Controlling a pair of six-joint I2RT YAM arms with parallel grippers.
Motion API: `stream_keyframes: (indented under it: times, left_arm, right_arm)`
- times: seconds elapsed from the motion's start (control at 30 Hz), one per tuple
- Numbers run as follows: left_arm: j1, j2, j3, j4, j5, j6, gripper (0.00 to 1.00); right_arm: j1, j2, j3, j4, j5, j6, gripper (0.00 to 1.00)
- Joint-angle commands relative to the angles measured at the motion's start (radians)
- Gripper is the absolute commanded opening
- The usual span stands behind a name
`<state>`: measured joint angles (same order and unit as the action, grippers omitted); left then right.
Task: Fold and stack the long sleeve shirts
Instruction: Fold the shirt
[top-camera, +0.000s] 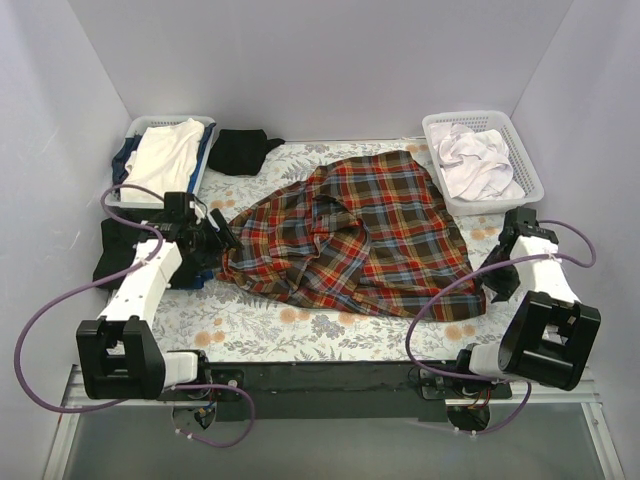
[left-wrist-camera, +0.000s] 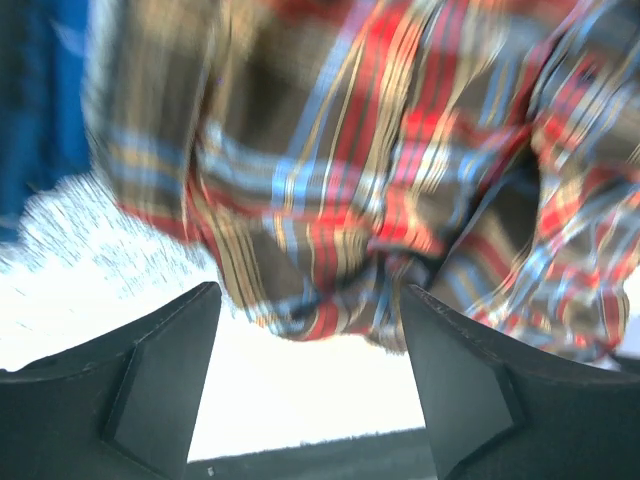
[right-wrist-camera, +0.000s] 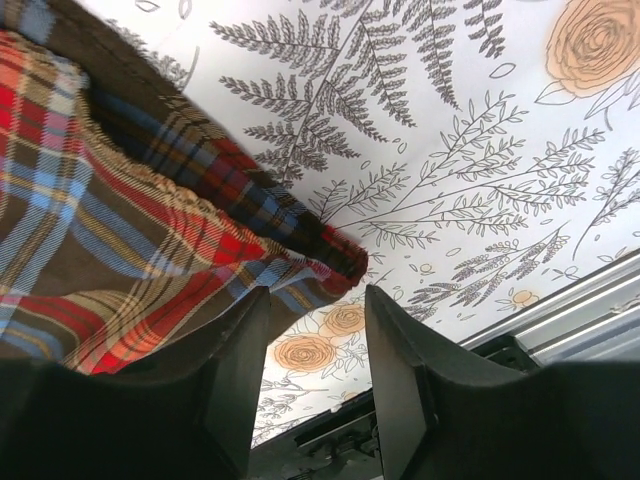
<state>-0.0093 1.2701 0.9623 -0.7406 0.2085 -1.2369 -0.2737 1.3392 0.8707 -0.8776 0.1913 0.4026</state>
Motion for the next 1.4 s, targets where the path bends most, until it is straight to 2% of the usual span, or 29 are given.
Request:
stream_keyframes:
  times: [0.0, 0.13, 0.23, 0.27, 0.4, 0.53, 0.7, 1.0, 1.1, 1.2, 1.3, 1.37]
  left_arm:
    - [-0.023, -0.028, -0.088, 0.033, 0.134, -0.048, 0.72]
    - [-0.044, 0.037, -0.111, 0.116, 0.062, -0.084, 0.72]
    - [-0.044, 0.113, -0.064, 0.202, -0.01, -0.093, 0.72]
    - [-0.044, 0.135, -0.042, 0.205, -0.041, -0.092, 0.72]
    - [-0.046, 0.256, 0.087, 0.214, -0.106, -0.061, 0.72]
    - [-0.053, 0.441, 0.168, 0.221, -0.142, -0.026, 0.72]
    - [-0.067, 0.627, 0.265, 0.228, -0.196, -0.003, 0.71]
    - [-0.066, 0.915, 0.66, 0.215, -0.254, 0.047, 0.72]
    - [-0.067, 0.954, 0.775, 0.184, -0.265, 0.068, 0.72]
    - [-0.067, 0.925, 0.823, 0.136, -0.268, 0.093, 0.73]
    - [-0.067, 0.846, 0.8, 0.107, -0.251, 0.116, 0.74]
    - [-0.067, 0.731, 0.728, 0.099, -0.241, 0.128, 0.76]
  right_arm:
    - [0.034, -0.069, 0.073, -0.001, 0.01, -0.015, 0.52]
    - [0.163, -0.089, 0.105, 0.038, -0.003, -0.028, 0.52]
    - [0.284, -0.072, 0.123, 0.121, -0.064, -0.059, 0.55]
    - [0.347, -0.042, 0.126, 0.137, -0.085, -0.064, 0.55]
    - [0.442, 0.116, 0.128, 0.213, -0.185, -0.094, 0.55]
    - [0.455, 0.273, 0.223, 0.288, -0.185, -0.134, 0.55]
    - [0.455, 0.477, 0.385, 0.272, -0.222, -0.134, 0.53]
    - [0.453, 0.699, 0.655, 0.195, -0.21, -0.127, 0.52]
    - [0.455, 0.759, 0.741, 0.184, -0.21, -0.128, 0.52]
    - [0.455, 0.808, 0.829, 0.174, -0.197, -0.128, 0.51]
    - [0.455, 0.83, 0.895, 0.169, -0.197, -0.131, 0.51]
    - [0.456, 0.828, 0.915, 0.166, -0.199, -0.134, 0.51]
